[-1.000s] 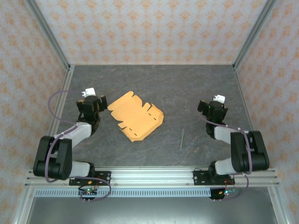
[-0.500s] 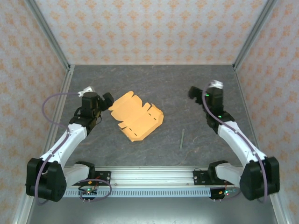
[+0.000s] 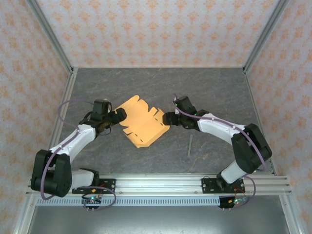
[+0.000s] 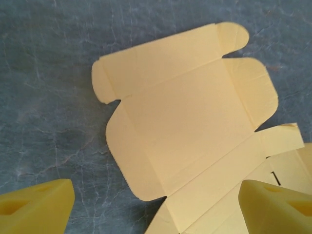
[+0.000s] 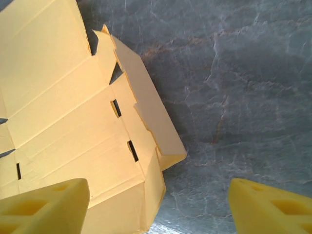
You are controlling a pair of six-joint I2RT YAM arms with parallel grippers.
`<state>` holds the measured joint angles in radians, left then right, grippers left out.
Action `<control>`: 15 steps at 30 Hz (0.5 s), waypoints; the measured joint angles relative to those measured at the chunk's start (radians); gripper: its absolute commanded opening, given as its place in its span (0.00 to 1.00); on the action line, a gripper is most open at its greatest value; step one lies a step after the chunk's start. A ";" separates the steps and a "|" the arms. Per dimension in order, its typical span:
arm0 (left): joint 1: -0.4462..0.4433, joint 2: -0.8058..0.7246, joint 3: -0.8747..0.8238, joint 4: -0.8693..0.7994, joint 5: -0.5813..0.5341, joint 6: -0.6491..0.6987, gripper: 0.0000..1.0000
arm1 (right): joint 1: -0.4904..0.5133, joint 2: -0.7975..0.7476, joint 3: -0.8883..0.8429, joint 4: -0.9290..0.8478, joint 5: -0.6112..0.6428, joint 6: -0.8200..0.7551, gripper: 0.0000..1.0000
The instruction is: Fold the paper box
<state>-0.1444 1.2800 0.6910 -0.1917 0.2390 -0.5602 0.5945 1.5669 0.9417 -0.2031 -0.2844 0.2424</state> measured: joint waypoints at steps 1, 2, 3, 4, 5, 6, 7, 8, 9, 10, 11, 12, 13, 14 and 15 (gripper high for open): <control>0.000 0.013 0.000 0.000 0.000 0.001 0.83 | 0.002 0.016 0.008 0.000 -0.001 0.001 0.70; 0.000 0.024 0.000 0.000 -0.002 0.003 0.82 | 0.003 0.031 0.017 0.000 -0.001 0.000 0.70; 0.000 0.031 0.000 0.000 -0.006 0.008 0.81 | 0.003 0.044 0.024 0.000 -0.001 -0.003 0.69; 0.000 0.039 0.000 0.000 -0.011 0.009 0.80 | 0.005 0.057 0.033 -0.002 0.000 -0.010 0.69; 0.000 0.045 0.001 0.000 -0.013 0.009 0.78 | 0.005 0.069 0.045 -0.008 0.001 -0.019 0.69; 0.000 0.050 0.001 0.000 -0.013 0.009 0.77 | 0.005 0.079 0.056 -0.013 0.003 -0.032 0.69; 0.000 0.055 0.001 0.001 -0.013 0.006 0.76 | 0.005 0.093 0.073 -0.021 0.006 -0.047 0.68; 0.000 0.061 0.001 0.002 -0.010 0.002 0.74 | 0.005 0.106 0.089 -0.025 0.010 -0.063 0.68; 0.000 0.067 0.001 0.006 -0.010 -0.003 0.72 | 0.005 0.123 0.111 -0.032 0.016 -0.082 0.68; 0.000 0.073 0.001 0.011 -0.010 -0.009 0.71 | 0.005 0.139 0.132 -0.040 0.023 -0.101 0.67; 0.000 0.080 0.001 0.017 -0.010 -0.013 0.69 | 0.005 0.153 0.151 -0.047 0.026 -0.117 0.67; 0.000 0.087 0.001 0.024 -0.010 -0.016 0.67 | 0.005 0.172 0.175 -0.052 0.031 -0.138 0.66; 0.000 0.095 0.001 0.027 -0.010 -0.019 0.65 | 0.005 0.189 0.196 -0.056 0.034 -0.154 0.65; 0.000 0.102 0.001 0.029 -0.010 -0.021 0.63 | 0.005 0.207 0.217 -0.064 0.034 -0.169 0.63; 0.000 0.110 0.001 0.032 -0.010 -0.024 0.61 | 0.005 0.228 0.242 -0.074 0.033 -0.184 0.60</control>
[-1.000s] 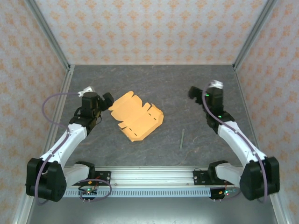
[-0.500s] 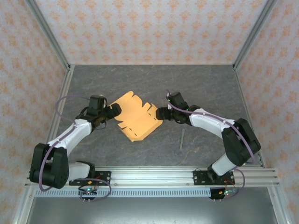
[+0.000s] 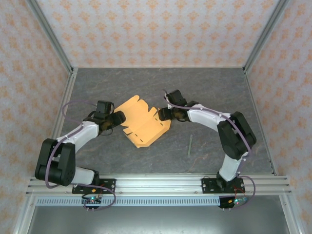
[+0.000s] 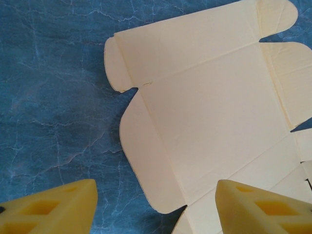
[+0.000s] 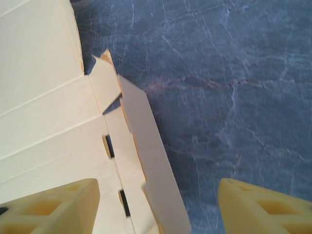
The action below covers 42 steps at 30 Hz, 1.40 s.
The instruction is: Fold the paper box
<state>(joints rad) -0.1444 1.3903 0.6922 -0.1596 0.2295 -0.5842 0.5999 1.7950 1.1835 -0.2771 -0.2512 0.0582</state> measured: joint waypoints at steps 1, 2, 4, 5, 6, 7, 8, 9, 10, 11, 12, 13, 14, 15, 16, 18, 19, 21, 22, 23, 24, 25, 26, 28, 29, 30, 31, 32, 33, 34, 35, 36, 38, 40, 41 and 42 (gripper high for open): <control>0.000 0.006 0.000 0.004 0.002 -0.002 0.59 | 0.000 0.023 0.026 -0.008 -0.001 -0.018 0.57; -0.001 0.011 0.000 0.008 0.003 -0.006 0.57 | 0.000 0.042 0.045 -0.015 -0.003 -0.026 0.55; -0.006 0.019 0.000 0.020 0.006 -0.014 0.54 | 0.000 0.078 0.077 -0.025 -0.007 -0.049 0.49; -0.009 0.022 0.000 0.023 0.008 -0.016 0.53 | 0.000 0.089 0.085 -0.029 -0.008 -0.054 0.46; -0.013 0.026 0.000 0.027 0.009 -0.018 0.52 | 0.000 0.100 0.093 -0.034 -0.010 -0.062 0.42; -0.014 0.031 0.000 0.031 0.013 -0.018 0.52 | 0.000 0.109 0.097 -0.040 -0.011 -0.072 0.39; -0.016 0.035 0.000 0.036 0.018 -0.018 0.51 | 0.000 0.113 0.098 -0.045 -0.012 -0.078 0.36; -0.018 0.042 0.000 0.040 0.020 -0.018 0.51 | 0.000 0.117 0.100 -0.053 -0.012 -0.088 0.33; -0.019 0.049 0.000 0.044 0.023 -0.018 0.51 | 0.000 0.118 0.101 -0.063 -0.011 -0.099 0.30; -0.019 0.054 0.000 0.046 0.026 -0.018 0.51 | 0.000 0.119 0.106 -0.072 -0.011 -0.109 0.28; -0.020 0.060 0.000 0.048 0.026 -0.018 0.51 | 0.000 0.121 0.113 -0.079 -0.010 -0.124 0.25; -0.021 0.063 0.000 0.048 0.026 -0.018 0.51 | 0.000 0.125 0.121 -0.087 -0.007 -0.138 0.21; -0.021 0.064 0.000 0.050 0.026 -0.018 0.51 | 0.000 0.128 0.130 -0.092 -0.004 -0.150 0.18; -0.022 0.064 0.000 0.052 0.026 -0.018 0.51 | 0.000 0.132 0.138 -0.096 -0.002 -0.166 0.14; -0.024 0.064 0.000 0.052 0.025 -0.018 0.51 | 0.000 0.134 0.145 -0.101 0.000 -0.183 0.11; -0.026 0.063 0.000 0.051 0.024 -0.018 0.53 | 0.000 0.134 0.152 -0.113 0.001 -0.219 0.06; -0.026 0.060 0.000 0.048 0.018 -0.017 0.55 | 0.000 0.134 0.154 -0.117 0.000 -0.236 0.04; -0.026 0.035 0.000 0.033 -0.009 -0.014 0.57 | -0.003 0.134 0.156 -0.121 0.003 -0.270 0.00; -0.026 0.012 -0.001 0.023 -0.027 -0.012 0.59 | -0.006 0.134 0.156 -0.125 0.000 -0.298 0.00; -0.026 -0.015 -0.001 0.015 -0.043 -0.010 0.60 | -0.010 0.132 0.156 -0.129 -0.004 -0.320 0.00; -0.026 -0.051 -0.001 0.005 -0.061 -0.006 0.61 | -0.014 0.129 0.156 -0.134 -0.008 -0.346 0.00; -0.026 -0.091 -0.001 -0.002 -0.074 0.001 0.62 | -0.020 0.123 0.156 -0.138 -0.013 -0.372 0.00; -0.026 -0.129 -0.001 -0.006 -0.085 0.008 0.63 | -0.026 0.111 0.155 -0.142 -0.021 -0.400 0.00; -0.026 -0.214 -0.001 -0.007 -0.099 0.036 0.64 | -0.041 0.069 0.150 -0.149 -0.051 -0.459 0.00; -0.026 -0.244 0.000 -0.005 -0.100 0.052 0.65 | -0.048 0.045 0.147 -0.150 -0.070 -0.484 0.00; -0.026 -0.275 0.001 0.003 -0.100 0.071 0.65 | -0.058 0.014 0.144 -0.150 -0.094 -0.510 0.00; -0.026 -0.298 0.002 0.016 -0.097 0.090 0.65 | -0.070 -0.018 0.144 -0.151 -0.123 -0.538 0.00; -0.027 -0.311 0.006 0.028 -0.090 0.106 0.65 | -0.080 -0.043 0.144 -0.150 -0.147 -0.560 0.00; -0.029 -0.320 0.013 0.048 -0.077 0.126 0.65 | -0.093 -0.071 0.144 -0.151 -0.180 -0.587 0.00; -0.034 -0.322 0.022 0.071 -0.063 0.146 0.64 | -0.106 -0.097 0.145 -0.153 -0.213 -0.615 0.00; -0.042 -0.322 0.034 0.090 -0.051 0.167 0.64 | -0.116 -0.114 0.148 -0.158 -0.240 -0.638 0.00; -0.057 -0.320 0.049 0.120 -0.036 0.196 0.64 | -0.129 -0.127 0.157 -0.174 -0.274 -0.665 0.00; -0.096 -0.317 0.086 0.158 -0.009 0.264 0.63 | -0.146 -0.135 0.186 -0.205 -0.330 -0.706 0.00; -0.145 -0.302 0.150 0.174 0.029 0.354 0.64 | -0.158 -0.135 0.231 -0.250 -0.394 -0.744 0.00; -0.169 -0.290 0.191 0.171 0.050 0.404 0.64 | -0.160 -0.135 0.252 -0.272 -0.418 -0.759 0.00; -0.194 -0.273 0.238 0.163 0.074 0.458 0.64 | -0.163 -0.135 0.284 -0.306 -0.447 -0.777 0.00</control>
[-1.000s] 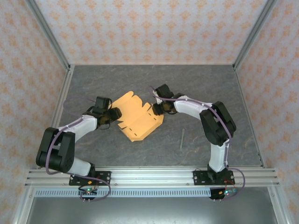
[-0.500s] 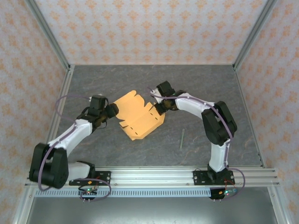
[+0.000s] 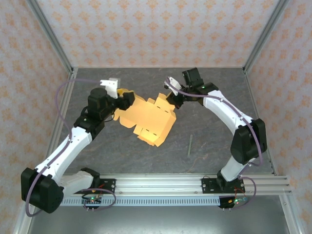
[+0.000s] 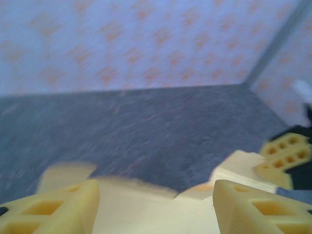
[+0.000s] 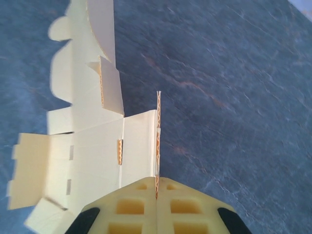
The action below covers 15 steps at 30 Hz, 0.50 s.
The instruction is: Fold the paper box
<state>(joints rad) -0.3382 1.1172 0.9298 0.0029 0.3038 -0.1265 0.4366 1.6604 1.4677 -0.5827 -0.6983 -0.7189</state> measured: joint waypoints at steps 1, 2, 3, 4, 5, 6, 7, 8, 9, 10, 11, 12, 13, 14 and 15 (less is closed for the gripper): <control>-0.024 0.021 0.054 -0.015 0.027 0.059 0.64 | -0.001 0.002 0.035 -0.034 -0.024 -0.015 0.00; -0.045 0.042 0.103 -0.033 0.051 0.117 0.65 | -0.002 0.005 0.071 -0.064 -0.044 -0.029 0.00; -0.066 0.063 0.153 -0.061 0.075 0.180 0.66 | -0.002 0.010 0.112 -0.097 -0.064 -0.043 0.00; -0.085 0.084 0.197 -0.091 0.096 0.243 0.67 | -0.002 0.013 0.147 -0.123 -0.080 -0.055 0.00; -0.099 0.102 0.230 -0.124 0.114 0.302 0.67 | -0.002 0.016 0.176 -0.146 -0.093 -0.064 0.00; -0.113 0.121 0.265 -0.169 0.131 0.366 0.67 | -0.002 0.018 0.200 -0.166 -0.106 -0.073 0.00; -0.125 0.143 0.297 -0.214 0.143 0.426 0.68 | -0.002 0.018 0.215 -0.184 -0.117 -0.082 0.00; -0.130 0.161 0.319 -0.249 0.153 0.470 0.68 | -0.002 0.018 0.223 -0.198 -0.126 -0.090 0.00; -0.136 0.185 0.346 -0.297 0.165 0.525 0.69 | -0.002 0.018 0.226 -0.212 -0.134 -0.096 0.00; -0.139 0.209 0.370 -0.343 0.170 0.576 0.69 | -0.002 0.018 0.226 -0.227 -0.140 -0.101 0.00; -0.140 0.229 0.388 -0.378 0.174 0.613 0.70 | -0.003 0.019 0.226 -0.240 -0.142 -0.106 0.00; -0.140 0.251 0.408 -0.420 0.180 0.655 0.71 | -0.004 0.020 0.226 -0.252 -0.145 -0.109 0.00; -0.140 0.270 0.427 -0.458 0.185 0.690 0.72 | -0.006 0.021 0.226 -0.261 -0.148 -0.113 0.00; -0.140 0.287 0.442 -0.488 0.188 0.719 0.72 | -0.006 0.021 0.226 -0.268 -0.149 -0.114 0.00; -0.140 0.302 0.455 -0.518 0.193 0.747 0.74 | -0.008 0.021 0.226 -0.274 -0.151 -0.117 0.00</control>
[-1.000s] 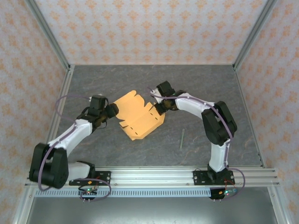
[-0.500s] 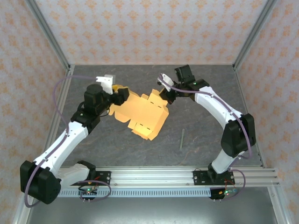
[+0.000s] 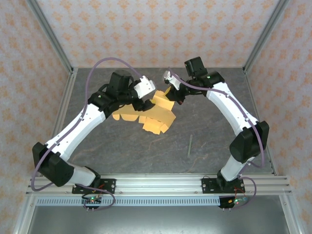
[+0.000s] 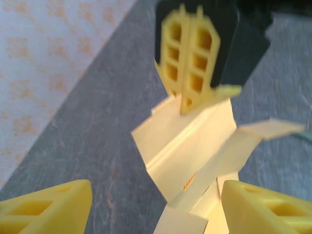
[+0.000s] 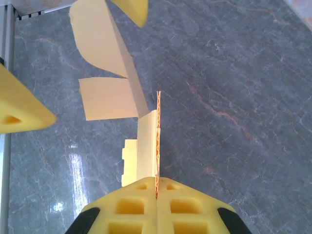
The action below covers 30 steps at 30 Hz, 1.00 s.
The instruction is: Fold the paper box
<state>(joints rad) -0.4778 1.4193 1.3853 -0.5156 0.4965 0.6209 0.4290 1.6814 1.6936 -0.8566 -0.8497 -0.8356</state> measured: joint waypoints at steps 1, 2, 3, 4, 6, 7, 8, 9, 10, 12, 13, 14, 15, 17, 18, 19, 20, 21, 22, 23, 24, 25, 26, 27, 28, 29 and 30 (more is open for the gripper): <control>0.000 0.015 0.013 -0.031 0.008 0.031 0.74 | -0.001 0.000 0.000 -0.004 0.000 -0.001 0.00; 0.000 0.026 0.021 -0.052 0.017 0.054 0.75 | -0.001 0.000 0.000 -0.008 0.000 -0.003 0.00; 0.000 0.036 0.024 -0.072 0.026 0.082 0.76 | -0.001 0.001 0.000 -0.011 0.000 -0.004 0.00; 0.000 0.045 0.026 -0.089 0.034 0.105 0.76 | -0.001 0.001 0.000 -0.014 0.001 -0.004 0.00; 0.000 0.059 0.026 -0.114 0.050 0.138 0.77 | -0.001 0.003 0.000 -0.019 0.003 -0.004 0.00; 0.000 0.068 0.026 -0.125 0.058 0.154 0.77 | -0.001 0.005 0.000 -0.019 0.004 -0.004 0.00; 0.000 0.076 0.028 -0.133 0.065 0.166 0.77 | -0.001 0.008 0.000 -0.020 0.004 -0.005 0.00; 0.000 0.088 0.032 -0.140 0.071 0.177 0.76 | -0.001 0.011 0.001 -0.021 0.005 -0.005 0.00; 0.000 0.104 0.043 -0.153 0.073 0.190 0.75 | -0.002 0.016 0.001 -0.024 0.005 -0.007 0.00; 0.000 0.134 0.070 -0.170 0.072 0.205 0.73 | -0.004 0.022 0.001 -0.030 0.004 -0.009 0.00; 0.000 0.157 0.092 -0.186 0.072 0.216 0.71 | -0.005 0.024 0.001 -0.033 0.004 -0.011 0.00; 0.000 0.174 0.109 -0.196 0.072 0.222 0.69 | -0.005 0.025 0.001 -0.035 0.004 -0.014 0.00; 0.000 0.196 0.134 -0.209 0.073 0.227 0.67 | -0.005 0.026 0.001 -0.037 0.004 -0.017 0.00; 0.001 0.233 0.174 -0.232 0.080 0.241 0.63 | -0.006 0.027 0.001 -0.037 0.004 -0.019 0.00; 0.002 0.253 0.194 -0.246 0.090 0.246 0.61 | -0.006 0.027 0.001 -0.037 0.004 -0.021 0.00; 0.003 0.267 0.207 -0.257 0.100 0.251 0.59 | -0.006 0.027 0.001 -0.037 0.004 -0.023 0.00; 0.003 0.278 0.217 -0.265 0.107 0.256 0.58 | -0.006 0.027 0.001 -0.037 0.004 -0.023 0.00; 0.007 0.286 0.222 -0.275 0.118 0.263 0.56 | -0.006 0.027 0.001 -0.037 0.004 -0.023 0.00; 0.008 0.292 0.223 -0.282 0.127 0.269 0.55 | -0.006 0.027 -0.001 -0.037 0.004 -0.023 0.00; 0.012 0.295 0.223 -0.289 0.136 0.271 0.53 | -0.006 0.027 -0.003 -0.037 0.004 -0.024 0.00; 0.016 0.298 0.223 -0.295 0.149 0.275 0.52 | -0.006 0.027 -0.007 -0.037 0.004 -0.026 0.00; 0.023 0.299 0.223 -0.300 0.159 0.278 0.50 | -0.006 0.027 -0.011 -0.037 0.003 -0.026 0.00; 0.029 0.301 0.223 -0.305 0.169 0.279 0.46 | -0.006 0.027 -0.017 -0.035 0.004 -0.026 0.00; 0.035 0.303 0.224 -0.309 0.180 0.281 0.44 | -0.006 0.027 -0.022 -0.034 0.004 -0.026 0.00; 0.040 0.304 0.224 -0.311 0.187 0.286 0.42 | -0.007 0.027 -0.027 -0.032 0.004 -0.026 0.00; 0.047 0.305 0.224 -0.312 0.200 0.289 0.41 | -0.007 0.027 -0.033 -0.030 0.004 -0.026 0.00; 0.051 0.308 0.224 -0.314 0.209 0.290 0.40 | -0.007 0.027 -0.036 -0.028 0.004 -0.026 0.00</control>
<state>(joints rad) -0.4271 1.7275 1.6096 -0.8295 0.7055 0.9112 0.4217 1.7088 1.6573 -0.8848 -0.8459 -0.8619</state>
